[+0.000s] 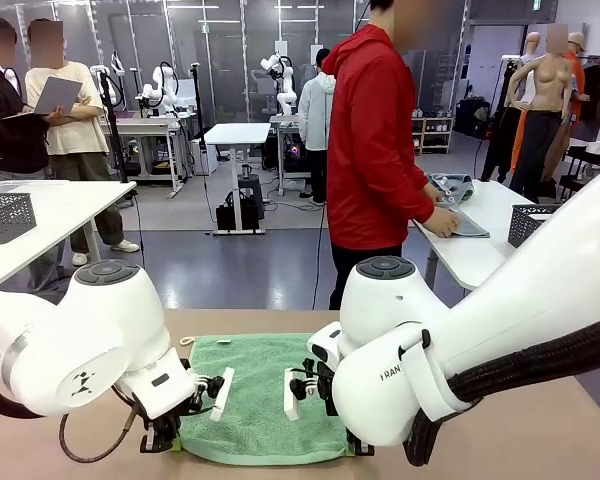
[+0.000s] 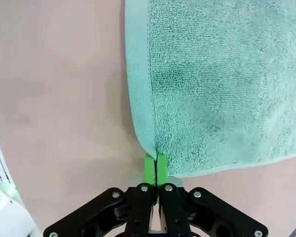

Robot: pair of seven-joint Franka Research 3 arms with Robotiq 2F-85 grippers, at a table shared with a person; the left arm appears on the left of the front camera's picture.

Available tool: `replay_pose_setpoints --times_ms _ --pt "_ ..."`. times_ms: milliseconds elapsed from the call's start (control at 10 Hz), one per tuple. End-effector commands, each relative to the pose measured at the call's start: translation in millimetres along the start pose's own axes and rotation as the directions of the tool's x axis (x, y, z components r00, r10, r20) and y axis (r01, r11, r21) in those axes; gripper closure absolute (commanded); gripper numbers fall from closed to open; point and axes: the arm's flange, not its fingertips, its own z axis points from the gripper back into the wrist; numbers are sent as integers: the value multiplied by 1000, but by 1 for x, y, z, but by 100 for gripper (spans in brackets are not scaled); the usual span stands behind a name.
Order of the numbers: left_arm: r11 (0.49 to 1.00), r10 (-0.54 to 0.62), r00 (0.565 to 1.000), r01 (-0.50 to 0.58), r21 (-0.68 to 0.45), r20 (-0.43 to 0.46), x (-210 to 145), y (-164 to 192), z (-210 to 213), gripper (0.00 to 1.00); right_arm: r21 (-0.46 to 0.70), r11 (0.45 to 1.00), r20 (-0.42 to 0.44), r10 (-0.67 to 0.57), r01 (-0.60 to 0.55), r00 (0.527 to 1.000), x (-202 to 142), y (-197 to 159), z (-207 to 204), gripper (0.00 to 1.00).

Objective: Fold the towels and place them in the basket.
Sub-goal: When a person lays out a Towel with hook on the table, fold it in half twice.

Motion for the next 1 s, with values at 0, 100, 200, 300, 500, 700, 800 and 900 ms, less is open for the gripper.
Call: replay_pose_setpoints --times_ms 0,100,200,300,500,700,800,900 --pt "999 -9 1000 9 38 0 -1 10 30 96 -2 1000 0 13 -13 1000 1 -5 31 99" --pt "998 -6 1000 6 58 -5 -2 14 40 96 -21 1000 -10 8 -8 1000 2 -8 40 99" --pt "998 -3 1000 4 70 -10 -2 17 47 96 -35 999 -5 15 -16 1000 3 -9 48 99" --pt "997 1 1000 0 76 -16 -2 19 51 96 -46 999 -5 23 -24 1000 5 -9 54 99" --pt "997 6 1000 -7 80 20 1 17 46 96 -43 999 5 3 -3 1000 7 -9 48 99" --pt "997 6 1000 -7 80 20 1 17 46 96 -43 999 5 3 -3 1000 7 -9 48 99" --pt "997 6 1000 -7 80 20 1 17 46 96 -43 999 5 3 -3 1000 7 -9 48 99" --pt "997 4 1000 -5 77 16 1 18 47 96 -43 999 0 5 -5 1000 6 -9 51 99"
